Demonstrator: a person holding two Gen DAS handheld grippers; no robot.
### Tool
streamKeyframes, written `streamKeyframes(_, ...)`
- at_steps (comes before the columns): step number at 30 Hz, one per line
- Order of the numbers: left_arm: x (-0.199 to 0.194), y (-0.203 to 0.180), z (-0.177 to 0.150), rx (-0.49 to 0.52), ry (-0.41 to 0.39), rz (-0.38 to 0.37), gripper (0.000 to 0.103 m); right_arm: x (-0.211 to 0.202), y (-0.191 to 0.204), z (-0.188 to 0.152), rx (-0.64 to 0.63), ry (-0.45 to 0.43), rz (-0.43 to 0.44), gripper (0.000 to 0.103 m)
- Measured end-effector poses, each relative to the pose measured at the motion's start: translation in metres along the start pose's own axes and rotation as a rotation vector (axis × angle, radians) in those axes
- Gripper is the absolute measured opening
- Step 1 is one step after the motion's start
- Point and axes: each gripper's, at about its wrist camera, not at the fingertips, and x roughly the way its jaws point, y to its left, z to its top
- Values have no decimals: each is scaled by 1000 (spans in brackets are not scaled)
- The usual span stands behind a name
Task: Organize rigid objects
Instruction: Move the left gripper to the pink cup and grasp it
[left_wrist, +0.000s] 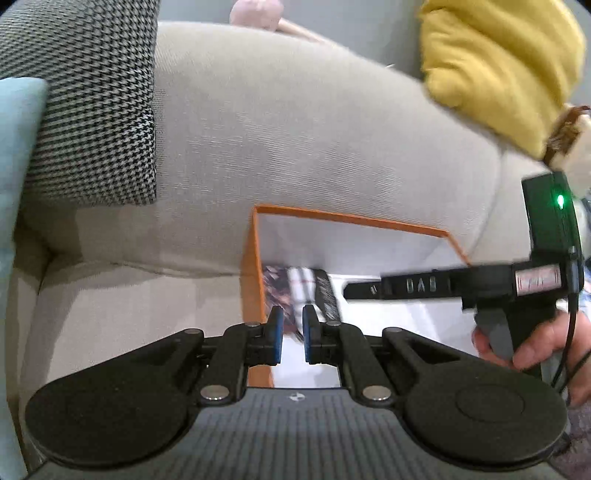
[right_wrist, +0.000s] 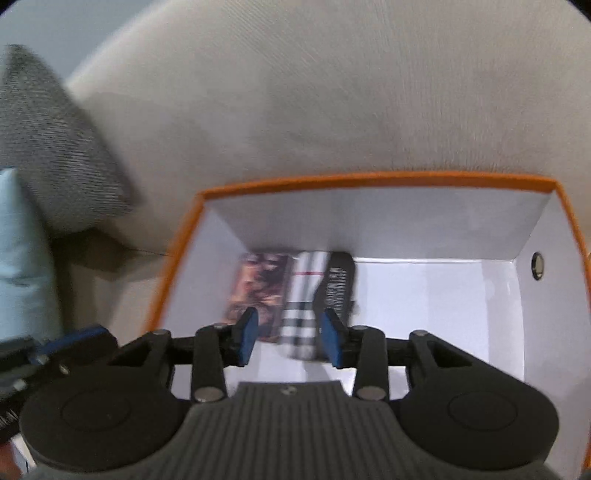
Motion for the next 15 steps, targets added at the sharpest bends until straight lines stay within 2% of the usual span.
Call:
streamKeyframes(4, -34, -3, -41, 7, 5, -16, 11, -43, 28, -25, -70, -83, 5, 45)
streamKeyframes(9, -56, 7, -93, -50, 61, 9, 11, -76, 37, -79, -112, -143, 9, 50)
streamKeyframes(13, -56, 24, -134, -147, 158, 25, 11, -76, 34, -130, -90, -111, 0, 50)
streamKeyframes(15, -55, 31, -149, -192, 189, 33, 20, -74, 29, -155, -58, -66, 0, 50)
